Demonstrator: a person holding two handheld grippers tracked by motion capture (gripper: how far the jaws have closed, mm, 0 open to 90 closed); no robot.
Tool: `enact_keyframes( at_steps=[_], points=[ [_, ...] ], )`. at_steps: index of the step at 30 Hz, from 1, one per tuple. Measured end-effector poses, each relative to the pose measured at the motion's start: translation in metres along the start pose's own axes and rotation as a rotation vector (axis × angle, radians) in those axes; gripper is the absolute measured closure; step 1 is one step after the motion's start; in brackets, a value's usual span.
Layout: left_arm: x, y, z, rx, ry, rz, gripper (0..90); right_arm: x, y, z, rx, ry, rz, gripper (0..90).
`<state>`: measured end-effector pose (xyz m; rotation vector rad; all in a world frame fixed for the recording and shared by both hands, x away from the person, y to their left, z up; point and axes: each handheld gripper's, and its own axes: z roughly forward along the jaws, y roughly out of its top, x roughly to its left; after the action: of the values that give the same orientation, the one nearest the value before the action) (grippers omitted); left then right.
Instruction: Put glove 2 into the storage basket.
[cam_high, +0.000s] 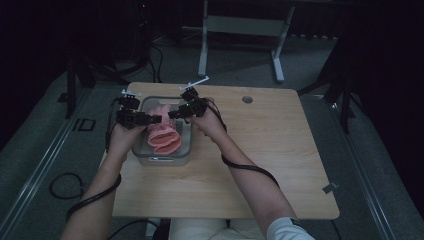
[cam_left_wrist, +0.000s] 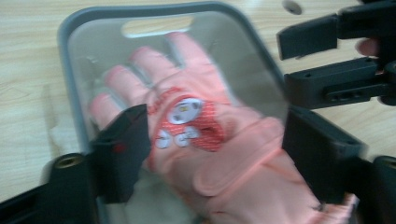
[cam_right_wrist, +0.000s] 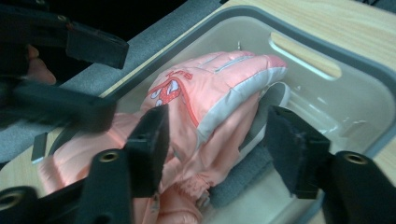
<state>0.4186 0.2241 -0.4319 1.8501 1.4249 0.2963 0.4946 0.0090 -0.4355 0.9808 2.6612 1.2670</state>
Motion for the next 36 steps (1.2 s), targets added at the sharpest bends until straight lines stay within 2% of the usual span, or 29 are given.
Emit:
enact_keyframes(
  at_steps=[2, 4, 5, 8, 9, 11, 14, 15, 18, 20, 21, 27, 32, 36],
  points=[
    [-0.007, 0.0, -0.001, -0.003, -0.002, 0.024, 21.3, 0.0, -0.002, -0.006, -0.016, 0.0, -0.014, 34.3],
    [-0.012, 0.001, -0.001, -0.005, 0.007, 0.046, 15.3, -0.002, -0.006, -0.013, -0.014, -0.002, -0.041, 28.3],
    [-0.015, 0.001, -0.001, -0.005, 0.008, 0.053, 15.3, -0.002, -0.006, -0.013, -0.014, -0.002, -0.041, 28.3],
    [-0.019, 0.0, -0.002, -0.014, 0.01, 0.062, 13.3, -0.006, -0.012, -0.019, -0.012, 0.009, -0.048, 23.0],
    [-0.024, -0.001, -0.003, -0.03, -0.007, 0.07, 13.3, -0.006, -0.012, -0.019, -0.012, 0.009, -0.048, 23.0],
    [-0.028, -0.001, -0.002, -0.034, -0.013, 0.087, 1.1, -0.011, -0.022, -0.028, -0.019, 0.012, -0.065, 20.9],
    [-0.033, -0.003, -0.002, -0.044, -0.011, 0.11, 1.0, -0.013, -0.025, -0.031, -0.015, 0.006, -0.072, 19.7],
    [-0.042, -0.005, -0.001, -0.041, -0.013, 0.141, 1.0, -0.019, -0.033, -0.038, -0.03, 0.01, -0.06, 18.1],
    [-0.05, -0.007, -0.001, -0.05, -0.044, 0.155, 1.0, -0.024, -0.039, -0.045, -0.032, -0.005, -0.065, 17.1],
    [-0.05, -0.007, -0.001, -0.05, -0.044, 0.155, 1.0, -0.025, -0.041, -0.047, -0.031, -0.013, -0.068, 17.1],
    [-0.057, -0.008, -0.001, -0.061, -0.064, 0.166, 1.0, -0.027, -0.045, -0.051, -0.028, -0.022, -0.068, 17.0],
    [-0.075, -0.012, -0.003, -0.072, -0.102, 0.209, 1.0, -0.032, -0.057, -0.062, -0.031, -0.039, -0.082, 17.0],
    [-0.09, -0.017, -0.004, -0.09, -0.131, 0.24, 1.0, -0.035, -0.07, -0.068, -0.022, -0.05, -0.097, 16.6],
    [-0.102, -0.022, -0.002, -0.086, -0.143, 0.273, 1.0, -0.038, -0.08, -0.071, -0.014, -0.053, -0.102, 15.9]
  ],
)
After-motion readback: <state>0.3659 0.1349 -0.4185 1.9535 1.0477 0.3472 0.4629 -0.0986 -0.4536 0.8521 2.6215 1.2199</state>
